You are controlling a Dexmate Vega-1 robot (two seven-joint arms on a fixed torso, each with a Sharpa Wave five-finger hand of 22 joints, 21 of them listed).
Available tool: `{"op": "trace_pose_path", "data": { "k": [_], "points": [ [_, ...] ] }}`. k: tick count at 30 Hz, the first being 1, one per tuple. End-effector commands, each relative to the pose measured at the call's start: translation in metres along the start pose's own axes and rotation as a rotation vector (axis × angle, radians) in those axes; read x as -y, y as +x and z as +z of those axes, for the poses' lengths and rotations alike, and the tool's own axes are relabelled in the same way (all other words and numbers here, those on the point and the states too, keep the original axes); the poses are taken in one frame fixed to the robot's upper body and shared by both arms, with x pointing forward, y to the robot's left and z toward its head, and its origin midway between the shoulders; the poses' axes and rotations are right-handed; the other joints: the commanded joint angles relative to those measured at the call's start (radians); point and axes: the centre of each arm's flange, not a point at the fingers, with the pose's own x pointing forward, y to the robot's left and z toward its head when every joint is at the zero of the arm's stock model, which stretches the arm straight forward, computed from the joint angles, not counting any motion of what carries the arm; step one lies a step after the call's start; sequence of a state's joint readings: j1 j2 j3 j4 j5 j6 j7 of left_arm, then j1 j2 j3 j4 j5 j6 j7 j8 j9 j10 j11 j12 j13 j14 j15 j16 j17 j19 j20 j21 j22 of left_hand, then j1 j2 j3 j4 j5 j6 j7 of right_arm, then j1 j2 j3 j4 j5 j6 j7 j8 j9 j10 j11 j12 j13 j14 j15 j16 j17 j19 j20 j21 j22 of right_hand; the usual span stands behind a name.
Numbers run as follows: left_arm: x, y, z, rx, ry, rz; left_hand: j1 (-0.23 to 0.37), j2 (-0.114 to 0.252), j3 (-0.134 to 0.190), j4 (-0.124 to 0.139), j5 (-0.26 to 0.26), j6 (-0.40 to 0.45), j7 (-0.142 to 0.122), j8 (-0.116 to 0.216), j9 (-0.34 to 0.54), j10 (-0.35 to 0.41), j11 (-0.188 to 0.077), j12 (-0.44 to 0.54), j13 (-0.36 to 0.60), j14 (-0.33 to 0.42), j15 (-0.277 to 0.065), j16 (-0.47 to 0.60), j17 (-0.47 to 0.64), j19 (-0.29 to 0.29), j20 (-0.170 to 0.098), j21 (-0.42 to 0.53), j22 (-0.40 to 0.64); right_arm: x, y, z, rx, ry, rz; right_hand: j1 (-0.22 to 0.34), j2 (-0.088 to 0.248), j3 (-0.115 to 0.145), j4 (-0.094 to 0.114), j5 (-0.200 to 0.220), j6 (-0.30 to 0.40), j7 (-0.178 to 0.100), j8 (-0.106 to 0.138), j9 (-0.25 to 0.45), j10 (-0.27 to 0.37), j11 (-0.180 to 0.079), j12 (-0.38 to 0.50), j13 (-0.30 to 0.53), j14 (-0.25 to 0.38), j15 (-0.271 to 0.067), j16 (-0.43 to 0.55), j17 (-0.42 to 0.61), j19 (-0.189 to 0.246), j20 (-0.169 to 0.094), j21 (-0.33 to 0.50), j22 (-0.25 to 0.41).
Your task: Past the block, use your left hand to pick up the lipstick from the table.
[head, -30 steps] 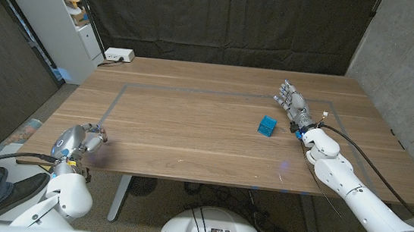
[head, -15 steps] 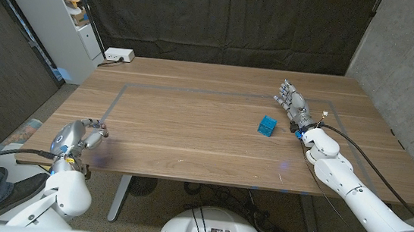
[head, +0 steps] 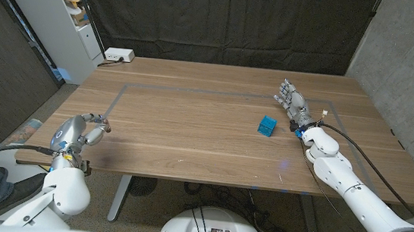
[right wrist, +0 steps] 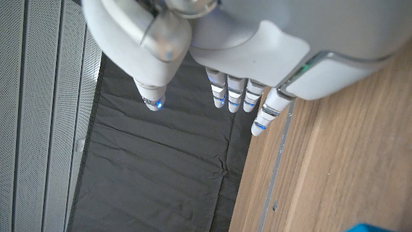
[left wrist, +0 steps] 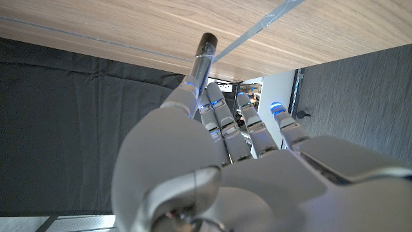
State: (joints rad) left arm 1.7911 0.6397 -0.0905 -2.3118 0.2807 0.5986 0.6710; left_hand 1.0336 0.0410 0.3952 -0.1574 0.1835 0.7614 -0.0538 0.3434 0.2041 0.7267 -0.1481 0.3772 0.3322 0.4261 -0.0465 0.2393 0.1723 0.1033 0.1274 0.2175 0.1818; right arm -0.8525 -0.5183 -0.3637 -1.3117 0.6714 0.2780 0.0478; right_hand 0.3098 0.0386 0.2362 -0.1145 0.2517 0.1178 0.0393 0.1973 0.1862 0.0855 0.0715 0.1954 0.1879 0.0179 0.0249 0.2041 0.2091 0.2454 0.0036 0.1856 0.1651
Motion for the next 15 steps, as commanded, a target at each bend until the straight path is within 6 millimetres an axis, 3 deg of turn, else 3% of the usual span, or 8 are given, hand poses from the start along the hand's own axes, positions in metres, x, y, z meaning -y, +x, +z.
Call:
{"op": "trace_pose_path", "data": {
  "k": [1,15],
  "points": [
    [-0.009,0.0,0.013,0.03,0.006,0.017,0.014,0.0,-0.006,0.001,0.002,0.009,0.001,0.006,0.004,0.013,0.005,-0.002,0.002,0.007,-0.009,-0.004,0.002,0.007,0.004,0.0,0.003,0.001,0.005,0.001,0.0,-0.003,0.002,0.007,0.002,0.004,-0.004,0.004,0.003,0.004,-0.002,0.003,0.003,-0.002,0.002,0.003,0.009,-0.001,0.005,0.003,0.002,-0.003,0.004,0.004],
    [-0.021,-0.001,0.022,0.05,0.003,0.022,0.015,0.0,-0.01,0.001,0.003,0.014,0.003,0.005,0.004,0.021,0.008,-0.004,0.006,0.011,-0.002,-0.007,0.002,0.011,0.01,0.0,0.003,0.001,0.007,0.002,0.005,-0.001,0.0,0.007,0.002,0.003,-0.005,0.004,0.003,0.004,-0.002,0.003,0.003,-0.001,0.002,0.003,0.009,-0.001,0.005,0.003,0.002,-0.003,0.004,0.004]
  ]
}}
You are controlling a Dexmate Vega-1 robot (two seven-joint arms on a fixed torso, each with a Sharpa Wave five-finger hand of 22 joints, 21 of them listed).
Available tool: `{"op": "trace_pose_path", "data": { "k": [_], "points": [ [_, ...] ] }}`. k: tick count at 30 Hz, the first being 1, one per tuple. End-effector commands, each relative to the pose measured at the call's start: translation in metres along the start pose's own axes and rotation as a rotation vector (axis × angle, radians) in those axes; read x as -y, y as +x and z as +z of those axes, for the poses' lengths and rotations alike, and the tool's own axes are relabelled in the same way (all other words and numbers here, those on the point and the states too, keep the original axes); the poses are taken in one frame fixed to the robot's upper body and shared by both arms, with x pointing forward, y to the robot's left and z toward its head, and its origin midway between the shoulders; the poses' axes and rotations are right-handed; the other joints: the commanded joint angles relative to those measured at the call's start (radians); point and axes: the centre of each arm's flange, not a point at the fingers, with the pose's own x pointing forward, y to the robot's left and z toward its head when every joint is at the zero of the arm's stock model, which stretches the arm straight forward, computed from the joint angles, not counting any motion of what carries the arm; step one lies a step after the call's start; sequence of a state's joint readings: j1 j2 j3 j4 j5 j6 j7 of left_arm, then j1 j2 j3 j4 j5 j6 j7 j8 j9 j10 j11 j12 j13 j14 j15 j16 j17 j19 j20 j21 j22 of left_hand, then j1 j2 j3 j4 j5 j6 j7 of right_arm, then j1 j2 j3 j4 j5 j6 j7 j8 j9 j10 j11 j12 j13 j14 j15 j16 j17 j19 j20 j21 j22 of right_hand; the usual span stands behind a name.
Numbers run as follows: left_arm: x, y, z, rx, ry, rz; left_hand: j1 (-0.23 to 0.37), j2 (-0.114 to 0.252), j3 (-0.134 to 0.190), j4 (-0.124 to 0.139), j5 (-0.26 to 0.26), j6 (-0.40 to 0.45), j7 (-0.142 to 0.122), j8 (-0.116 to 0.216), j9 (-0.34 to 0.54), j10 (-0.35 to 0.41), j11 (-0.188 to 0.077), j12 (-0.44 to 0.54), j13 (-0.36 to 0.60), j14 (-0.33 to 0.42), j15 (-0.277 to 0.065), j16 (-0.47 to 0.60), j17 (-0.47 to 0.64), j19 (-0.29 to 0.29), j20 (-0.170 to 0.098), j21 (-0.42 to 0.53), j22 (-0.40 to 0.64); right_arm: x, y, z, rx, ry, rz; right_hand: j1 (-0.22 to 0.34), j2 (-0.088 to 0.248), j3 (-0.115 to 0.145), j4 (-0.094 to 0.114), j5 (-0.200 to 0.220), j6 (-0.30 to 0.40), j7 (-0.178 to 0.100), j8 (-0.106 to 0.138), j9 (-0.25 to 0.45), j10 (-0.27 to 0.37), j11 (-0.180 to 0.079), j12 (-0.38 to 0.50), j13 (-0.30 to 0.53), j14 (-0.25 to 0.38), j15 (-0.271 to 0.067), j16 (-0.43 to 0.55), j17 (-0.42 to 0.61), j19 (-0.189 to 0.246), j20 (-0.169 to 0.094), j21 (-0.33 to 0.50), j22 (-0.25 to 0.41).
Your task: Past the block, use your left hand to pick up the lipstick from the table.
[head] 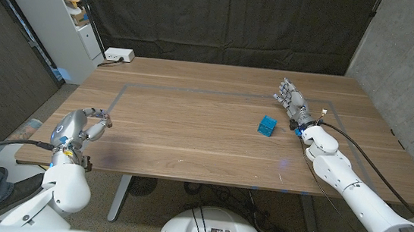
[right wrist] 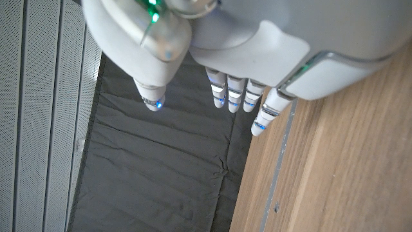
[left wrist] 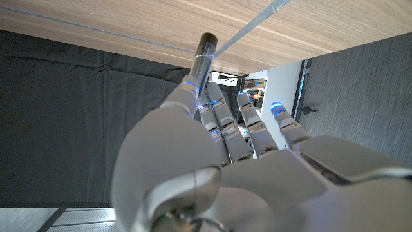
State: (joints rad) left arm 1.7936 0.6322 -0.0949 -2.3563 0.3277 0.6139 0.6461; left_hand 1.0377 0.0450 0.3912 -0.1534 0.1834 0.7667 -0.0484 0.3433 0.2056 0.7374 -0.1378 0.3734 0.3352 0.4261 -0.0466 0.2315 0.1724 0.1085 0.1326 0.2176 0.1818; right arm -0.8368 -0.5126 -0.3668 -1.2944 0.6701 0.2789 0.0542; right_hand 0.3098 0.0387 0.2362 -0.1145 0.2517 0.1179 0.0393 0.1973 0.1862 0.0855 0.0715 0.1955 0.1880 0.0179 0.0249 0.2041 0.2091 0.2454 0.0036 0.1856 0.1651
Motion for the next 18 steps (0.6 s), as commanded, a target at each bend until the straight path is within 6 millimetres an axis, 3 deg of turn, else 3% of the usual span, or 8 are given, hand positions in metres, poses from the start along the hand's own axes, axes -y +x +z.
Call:
{"op": "trace_pose_path", "data": {
  "k": [1,18],
  "points": [
    [-0.012,0.0,0.008,0.018,0.0,0.01,0.011,-0.004,-0.006,-0.003,0.003,0.009,-0.002,0.005,0.003,0.011,-0.001,0.0,0.003,0.011,-0.001,0.0,0.002,0.006,0.004,0.0,0.003,0.0,0.003,0.001,0.003,0.0,-0.001,0.007,0.003,0.003,-0.005,0.004,0.004,0.003,-0.002,0.003,0.003,-0.001,0.001,0.003,0.009,-0.001,0.005,0.003,0.002,-0.003,0.004,0.004],
    [-0.037,0.001,0.021,0.058,0.017,0.021,0.013,-0.003,-0.01,-0.002,0.004,0.017,0.006,0.005,0.003,0.017,0.005,-0.004,0.008,0.014,0.007,-0.004,0.002,0.011,0.008,0.001,0.003,-0.003,0.003,0.002,0.012,0.0,-0.003,0.008,0.003,0.003,-0.005,0.004,0.005,0.003,-0.001,0.003,0.004,0.0,0.002,0.003,0.01,-0.001,0.005,0.004,0.002,-0.004,0.004,0.004]
  ]
}}
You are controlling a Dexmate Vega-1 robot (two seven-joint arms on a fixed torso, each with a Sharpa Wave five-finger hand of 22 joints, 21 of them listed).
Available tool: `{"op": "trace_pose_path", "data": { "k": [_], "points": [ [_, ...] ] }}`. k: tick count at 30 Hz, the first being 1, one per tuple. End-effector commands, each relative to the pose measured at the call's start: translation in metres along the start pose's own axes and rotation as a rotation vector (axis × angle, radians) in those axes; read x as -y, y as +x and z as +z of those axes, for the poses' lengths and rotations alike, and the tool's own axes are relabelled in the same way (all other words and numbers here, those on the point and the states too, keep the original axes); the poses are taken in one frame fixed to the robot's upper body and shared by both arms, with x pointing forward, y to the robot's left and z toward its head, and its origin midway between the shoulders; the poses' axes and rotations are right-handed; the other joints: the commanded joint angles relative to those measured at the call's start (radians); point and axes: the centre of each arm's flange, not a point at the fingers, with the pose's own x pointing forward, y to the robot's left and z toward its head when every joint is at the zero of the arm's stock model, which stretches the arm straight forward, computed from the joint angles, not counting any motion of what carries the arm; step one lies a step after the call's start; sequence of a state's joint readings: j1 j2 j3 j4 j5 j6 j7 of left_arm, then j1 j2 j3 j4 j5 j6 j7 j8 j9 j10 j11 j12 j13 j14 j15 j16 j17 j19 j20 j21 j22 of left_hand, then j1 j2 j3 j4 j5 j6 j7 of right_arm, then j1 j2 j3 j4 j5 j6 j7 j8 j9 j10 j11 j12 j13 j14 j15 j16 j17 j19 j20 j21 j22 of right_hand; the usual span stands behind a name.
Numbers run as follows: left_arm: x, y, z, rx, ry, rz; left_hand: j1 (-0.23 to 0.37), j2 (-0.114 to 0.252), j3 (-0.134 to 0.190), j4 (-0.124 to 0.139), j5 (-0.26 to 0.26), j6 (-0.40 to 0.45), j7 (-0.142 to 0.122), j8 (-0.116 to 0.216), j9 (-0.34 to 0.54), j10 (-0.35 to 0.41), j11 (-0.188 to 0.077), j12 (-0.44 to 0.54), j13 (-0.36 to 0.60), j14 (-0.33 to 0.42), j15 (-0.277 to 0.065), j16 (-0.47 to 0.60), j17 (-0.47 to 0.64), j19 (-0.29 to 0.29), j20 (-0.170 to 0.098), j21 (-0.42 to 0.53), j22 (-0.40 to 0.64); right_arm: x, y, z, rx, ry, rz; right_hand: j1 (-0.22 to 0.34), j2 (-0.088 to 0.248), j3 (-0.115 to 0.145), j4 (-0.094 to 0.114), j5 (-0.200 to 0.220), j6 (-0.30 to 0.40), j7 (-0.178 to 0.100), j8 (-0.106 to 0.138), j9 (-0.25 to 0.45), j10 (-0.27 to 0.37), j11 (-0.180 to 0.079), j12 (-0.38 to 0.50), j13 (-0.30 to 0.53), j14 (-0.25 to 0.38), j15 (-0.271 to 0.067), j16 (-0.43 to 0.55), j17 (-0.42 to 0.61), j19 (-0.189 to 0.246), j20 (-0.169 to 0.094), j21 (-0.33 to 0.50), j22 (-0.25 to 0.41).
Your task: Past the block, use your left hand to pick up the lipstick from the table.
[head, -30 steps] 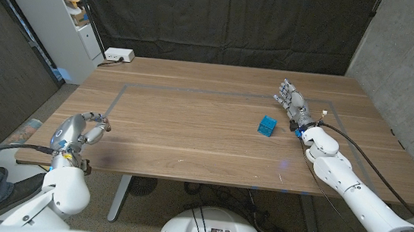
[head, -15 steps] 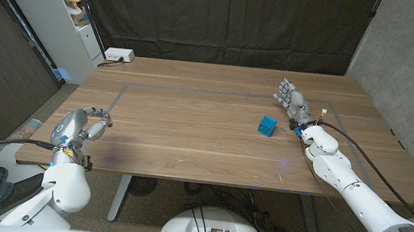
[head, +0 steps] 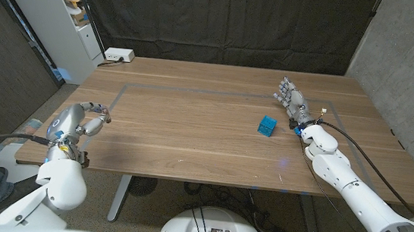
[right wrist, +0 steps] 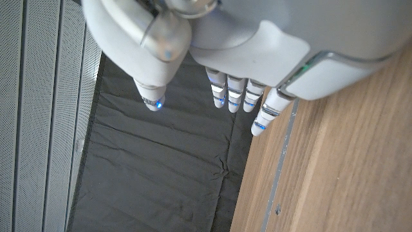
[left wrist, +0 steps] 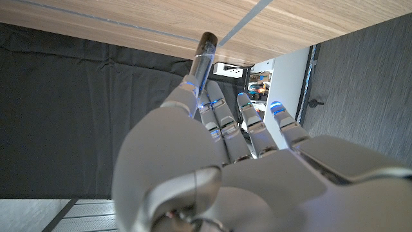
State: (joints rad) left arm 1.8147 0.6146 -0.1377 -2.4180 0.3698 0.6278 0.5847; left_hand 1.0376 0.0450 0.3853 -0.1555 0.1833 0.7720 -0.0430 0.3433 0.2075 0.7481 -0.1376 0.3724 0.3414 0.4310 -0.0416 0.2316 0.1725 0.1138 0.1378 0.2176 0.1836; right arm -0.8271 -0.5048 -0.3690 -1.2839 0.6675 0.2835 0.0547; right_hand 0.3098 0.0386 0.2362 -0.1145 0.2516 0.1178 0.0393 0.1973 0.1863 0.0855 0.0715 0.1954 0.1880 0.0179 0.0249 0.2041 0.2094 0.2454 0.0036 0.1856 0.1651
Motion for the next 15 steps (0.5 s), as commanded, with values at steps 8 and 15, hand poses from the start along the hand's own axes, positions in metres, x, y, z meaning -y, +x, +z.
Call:
{"op": "trace_pose_path", "data": {
  "k": [8,15],
  "points": [
    [-0.032,0.0,0.02,0.061,0.034,0.036,0.013,-0.002,-0.006,0.0,0.005,0.016,0.002,0.005,0.001,0.012,0.004,-0.003,0.004,0.011,0.004,-0.005,0.002,0.007,0.002,0.0,0.002,-0.004,-0.003,0.002,0.007,-0.005,-0.004,0.007,0.003,0.003,-0.005,0.004,0.006,0.003,-0.001,0.003,0.006,-0.001,0.002,0.003,0.011,-0.001,0.006,0.004,0.003,-0.003,0.004,0.004],
    [-0.041,-0.001,0.017,0.079,0.019,0.036,0.014,-0.001,-0.008,0.0,0.006,0.021,0.003,0.005,0.001,0.017,0.003,-0.004,0.006,0.013,0.006,-0.007,0.002,0.008,0.0,0.0,0.002,-0.01,-0.009,0.002,0.006,-0.006,-0.007,0.007,0.003,0.003,-0.005,0.004,0.007,0.003,-0.001,0.003,0.007,-0.001,0.003,0.003,0.012,-0.002,0.006,0.004,0.003,-0.004,0.004,0.004]
  ]
}}
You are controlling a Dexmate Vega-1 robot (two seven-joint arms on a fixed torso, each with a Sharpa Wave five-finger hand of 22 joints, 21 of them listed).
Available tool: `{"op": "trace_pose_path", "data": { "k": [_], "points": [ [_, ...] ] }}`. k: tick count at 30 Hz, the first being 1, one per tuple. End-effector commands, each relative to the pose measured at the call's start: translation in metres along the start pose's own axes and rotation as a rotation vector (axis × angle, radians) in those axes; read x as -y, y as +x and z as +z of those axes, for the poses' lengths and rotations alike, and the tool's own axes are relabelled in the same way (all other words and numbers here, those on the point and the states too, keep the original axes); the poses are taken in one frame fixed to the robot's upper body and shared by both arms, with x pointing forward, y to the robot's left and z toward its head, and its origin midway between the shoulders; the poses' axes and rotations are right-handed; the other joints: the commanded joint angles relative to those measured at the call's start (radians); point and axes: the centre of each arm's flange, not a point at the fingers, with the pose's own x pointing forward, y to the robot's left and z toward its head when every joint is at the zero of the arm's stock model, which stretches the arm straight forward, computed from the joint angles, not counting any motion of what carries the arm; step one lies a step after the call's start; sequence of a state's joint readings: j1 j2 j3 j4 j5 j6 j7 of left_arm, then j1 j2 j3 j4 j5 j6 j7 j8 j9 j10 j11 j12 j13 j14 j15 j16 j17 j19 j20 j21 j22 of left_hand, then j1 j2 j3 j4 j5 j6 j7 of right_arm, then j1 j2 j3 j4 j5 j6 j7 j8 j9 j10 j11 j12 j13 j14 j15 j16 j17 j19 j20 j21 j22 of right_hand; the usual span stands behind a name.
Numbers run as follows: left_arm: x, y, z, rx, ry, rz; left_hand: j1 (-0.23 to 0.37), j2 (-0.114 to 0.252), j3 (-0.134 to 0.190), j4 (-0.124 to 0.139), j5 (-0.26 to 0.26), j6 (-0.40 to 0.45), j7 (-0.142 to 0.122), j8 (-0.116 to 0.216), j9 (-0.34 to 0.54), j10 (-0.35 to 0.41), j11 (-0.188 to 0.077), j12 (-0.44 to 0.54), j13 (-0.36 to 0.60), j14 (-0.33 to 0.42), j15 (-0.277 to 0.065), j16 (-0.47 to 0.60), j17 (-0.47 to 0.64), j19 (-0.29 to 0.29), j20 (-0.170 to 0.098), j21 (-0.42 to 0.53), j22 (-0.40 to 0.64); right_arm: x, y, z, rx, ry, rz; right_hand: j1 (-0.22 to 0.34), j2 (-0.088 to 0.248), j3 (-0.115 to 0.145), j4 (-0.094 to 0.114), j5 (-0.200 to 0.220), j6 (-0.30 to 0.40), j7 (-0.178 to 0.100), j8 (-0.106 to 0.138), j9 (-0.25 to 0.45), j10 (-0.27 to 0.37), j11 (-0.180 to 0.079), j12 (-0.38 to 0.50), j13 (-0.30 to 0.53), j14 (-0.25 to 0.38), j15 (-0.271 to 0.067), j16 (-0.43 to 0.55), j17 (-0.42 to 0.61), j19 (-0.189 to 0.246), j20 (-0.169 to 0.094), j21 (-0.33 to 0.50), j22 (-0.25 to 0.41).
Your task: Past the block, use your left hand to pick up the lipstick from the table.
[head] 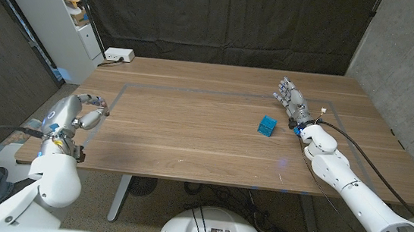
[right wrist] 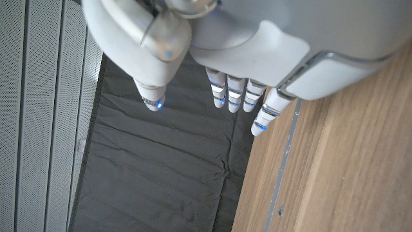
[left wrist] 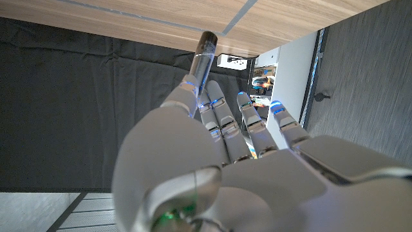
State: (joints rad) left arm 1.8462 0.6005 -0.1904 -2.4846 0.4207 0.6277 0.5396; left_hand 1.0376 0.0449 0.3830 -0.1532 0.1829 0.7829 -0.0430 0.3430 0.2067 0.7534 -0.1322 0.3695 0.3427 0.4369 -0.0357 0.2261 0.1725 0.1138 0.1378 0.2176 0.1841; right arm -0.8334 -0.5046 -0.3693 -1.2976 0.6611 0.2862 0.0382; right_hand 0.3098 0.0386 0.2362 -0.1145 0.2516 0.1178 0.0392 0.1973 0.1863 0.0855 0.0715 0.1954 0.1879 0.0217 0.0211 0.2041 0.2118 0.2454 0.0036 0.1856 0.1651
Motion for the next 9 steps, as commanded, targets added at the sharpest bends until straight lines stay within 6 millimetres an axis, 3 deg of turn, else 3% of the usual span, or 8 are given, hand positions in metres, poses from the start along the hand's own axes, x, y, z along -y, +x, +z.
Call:
{"op": "trace_pose_path", "data": {
  "k": [1,9],
  "points": [
    [-0.0149,0.0009,0.0025,0.037,-0.006,-0.001,0.014,-0.001,-0.005,-0.002,0.006,0.011,0.003,0.006,0.002,0.012,-0.002,-0.002,0.005,0.007,0.0,-0.001,0.002,0.009,0.0,0.0,0.001,-0.0088,-0.0086,-0.0001,-0.003,-0.004,0.0,0.007,0.003,0.003,-0.005,0.004,0.007,0.003,-0.001,0.003,0.006,-0.001,0.002,0.003,0.009,0.002,0.006,0.001,0.003,-0.004,0.004,0.004],
    [-0.0093,0.0069,0.0037,0.042,0.003,-0.026,0.015,0.0,-0.007,-0.002,0.007,0.018,0.003,0.007,0.002,0.017,0.003,-0.002,0.007,0.01,0.001,-0.002,0.002,0.011,0.0,0.0,0.001,-0.0138,-0.0099,-0.0005,-0.017,-0.009,-0.001,0.007,0.004,0.003,-0.005,0.004,0.007,0.004,-0.001,0.003,0.006,0.0,0.002,0.003,0.008,0.002,0.006,0.001,0.003,-0.003,0.004,0.004]
  ]
}}
